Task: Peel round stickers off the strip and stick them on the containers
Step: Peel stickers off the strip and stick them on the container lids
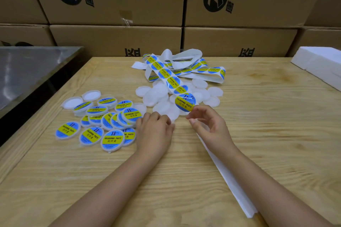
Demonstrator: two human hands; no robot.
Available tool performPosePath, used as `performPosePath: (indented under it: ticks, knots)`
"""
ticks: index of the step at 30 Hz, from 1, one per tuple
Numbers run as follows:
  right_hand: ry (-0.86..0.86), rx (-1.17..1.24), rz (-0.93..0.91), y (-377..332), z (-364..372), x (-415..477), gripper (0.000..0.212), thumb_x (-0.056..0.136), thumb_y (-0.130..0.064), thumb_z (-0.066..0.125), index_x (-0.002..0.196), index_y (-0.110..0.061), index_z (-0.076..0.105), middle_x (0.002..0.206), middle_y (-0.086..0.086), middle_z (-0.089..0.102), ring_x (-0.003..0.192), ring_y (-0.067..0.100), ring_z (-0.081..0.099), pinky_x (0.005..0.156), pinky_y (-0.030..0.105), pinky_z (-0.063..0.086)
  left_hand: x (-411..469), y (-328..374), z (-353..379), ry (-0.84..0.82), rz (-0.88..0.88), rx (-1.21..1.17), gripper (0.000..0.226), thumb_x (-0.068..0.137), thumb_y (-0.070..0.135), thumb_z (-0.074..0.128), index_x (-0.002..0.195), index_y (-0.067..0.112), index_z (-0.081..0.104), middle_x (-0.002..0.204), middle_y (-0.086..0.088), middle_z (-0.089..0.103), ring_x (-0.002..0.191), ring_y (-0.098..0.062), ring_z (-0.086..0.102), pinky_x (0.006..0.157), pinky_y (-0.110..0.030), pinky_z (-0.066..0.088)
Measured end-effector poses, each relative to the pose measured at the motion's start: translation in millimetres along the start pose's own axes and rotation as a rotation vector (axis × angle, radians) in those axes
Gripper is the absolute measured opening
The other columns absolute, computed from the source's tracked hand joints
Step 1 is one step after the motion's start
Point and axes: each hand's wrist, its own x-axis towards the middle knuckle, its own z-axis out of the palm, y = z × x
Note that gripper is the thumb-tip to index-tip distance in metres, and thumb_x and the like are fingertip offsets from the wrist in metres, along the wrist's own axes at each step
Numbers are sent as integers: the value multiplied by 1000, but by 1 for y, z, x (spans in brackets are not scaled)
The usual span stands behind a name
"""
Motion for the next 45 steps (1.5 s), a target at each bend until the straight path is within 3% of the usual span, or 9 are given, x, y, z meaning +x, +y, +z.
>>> performPosePath:
  ticks: [4,8,11,21,26,31,35,40,45]
  knots:
    - [4,-29,2,4,-1,1,25,78,-19,61,103,-21,58,90,-4,68,93,10,63,90,26,44,0,0,-3,5,55,-42,17,89,38,54,93,26,65,96,6,60,99,-19,49,81,-30,23]
    - [-28,-83,-36,5,-1,-1,35,78,-20,62,108,-33,52,95,-6,66,96,6,60,89,17,42,0,2,-7,92,46,-437,6,89,15,58,86,11,61,86,-2,64,86,-25,56,79,-36,38]
    - [-35,-142,-71,6,0,0,44,78,-16,63,114,-37,46,100,-8,63,95,6,59,88,22,44,-2,3,-9,106,23,-704,10,91,10,56,83,16,58,80,8,61,78,-11,55,71,-17,40]
    - [-13,-220,-112,9,6,1,83,69,-18,82,125,-47,28,114,-15,51,91,0,52,82,7,37,3,8,-19,-309,-456,-1679,13,97,10,45,94,4,56,88,-10,71,81,-20,71,71,-30,58]
    - [-3,-259,-123,7,5,0,90,67,-19,83,129,-48,24,116,-17,48,97,8,54,83,5,36,4,8,-24,-452,-484,-1703,11,94,2,46,93,9,54,82,-7,72,72,-16,70,63,-24,56]
    - [-58,-270,-155,5,6,-1,85,72,-13,79,131,-44,24,119,-23,50,104,-10,50,88,3,34,7,5,-25,-512,-492,-1785,18,96,8,44,110,4,55,92,-15,72,77,-23,71,64,-30,58]
    - [-121,-239,-106,2,4,-1,80,73,-16,77,128,-47,28,123,-15,54,118,-10,45,95,8,34,6,4,-21,-494,-459,-1755,22,99,12,40,102,5,60,87,-8,73,78,-20,71,65,-28,58]
    - [165,253,85,-2,4,5,15,77,-23,72,85,-35,68,107,-17,64,107,9,57,87,23,45,8,1,-21,-465,-498,-1805,22,98,8,39,102,2,60,90,-11,72,80,-22,71,72,-33,59]
    - [152,356,239,-3,-2,8,30,87,-10,61,60,-19,67,79,-12,67,74,5,59,73,20,43,8,1,-22,-476,-487,-1813,23,97,6,39,105,0,59,90,-11,72,80,-20,71,73,-30,58]
